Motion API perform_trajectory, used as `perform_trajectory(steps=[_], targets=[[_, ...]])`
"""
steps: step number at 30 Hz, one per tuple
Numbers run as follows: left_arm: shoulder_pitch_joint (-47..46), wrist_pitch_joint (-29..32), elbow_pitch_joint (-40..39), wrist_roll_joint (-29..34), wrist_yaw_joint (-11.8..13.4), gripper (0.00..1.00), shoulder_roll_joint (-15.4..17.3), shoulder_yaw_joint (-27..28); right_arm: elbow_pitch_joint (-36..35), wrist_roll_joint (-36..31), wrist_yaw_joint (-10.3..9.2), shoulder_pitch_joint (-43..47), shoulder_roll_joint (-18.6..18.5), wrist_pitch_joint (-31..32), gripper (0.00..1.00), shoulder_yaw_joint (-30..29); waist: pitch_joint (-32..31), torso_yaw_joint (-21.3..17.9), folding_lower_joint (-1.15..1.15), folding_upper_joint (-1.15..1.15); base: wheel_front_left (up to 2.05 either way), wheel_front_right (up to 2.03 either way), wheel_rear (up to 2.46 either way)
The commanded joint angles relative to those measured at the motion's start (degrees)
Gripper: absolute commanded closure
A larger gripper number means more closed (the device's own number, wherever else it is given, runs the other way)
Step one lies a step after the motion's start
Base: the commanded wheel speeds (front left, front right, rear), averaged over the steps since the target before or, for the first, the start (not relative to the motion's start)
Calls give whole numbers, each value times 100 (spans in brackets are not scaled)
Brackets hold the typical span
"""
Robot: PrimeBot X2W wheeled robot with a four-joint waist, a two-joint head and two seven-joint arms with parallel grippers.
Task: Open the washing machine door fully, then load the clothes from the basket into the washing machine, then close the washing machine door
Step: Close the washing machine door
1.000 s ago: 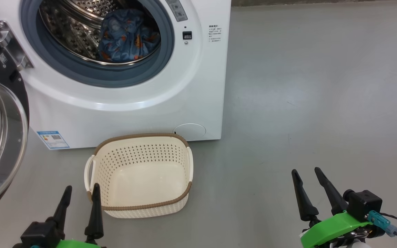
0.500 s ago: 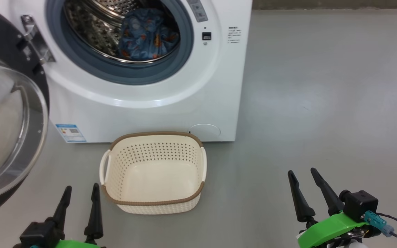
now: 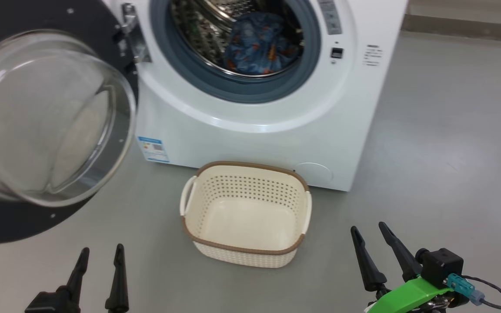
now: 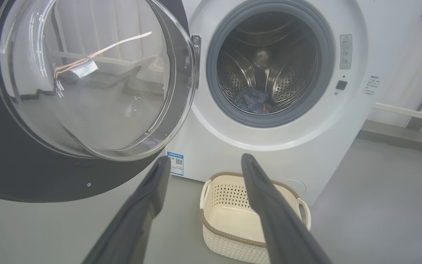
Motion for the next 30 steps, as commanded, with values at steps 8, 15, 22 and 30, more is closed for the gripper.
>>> perform_trajectory(steps=[8, 15, 22, 30], targets=[[-31, -34, -142, 184, 13, 0, 60, 267, -171, 223, 9, -5, 7, -28, 0, 298, -184, 1159, 0, 0, 0, 0, 0], [56, -34, -344, 145, 36, 0, 60, 527, -138, 314, 9, -220, 7, -28, 0, 652, -74, 1355, 0, 0, 0, 0, 0], [182, -34, -535, -15, 125, 0, 60, 695, 18, 380, 9, -490, 7, -28, 0, 990, 7, 1442, 0, 0, 0, 0, 0], [264, -34, -661, -63, 197, 0, 60, 819, 142, 402, 9, -659, 7, -28, 0, 1147, 31, 1474, 0, 0, 0, 0, 0]])
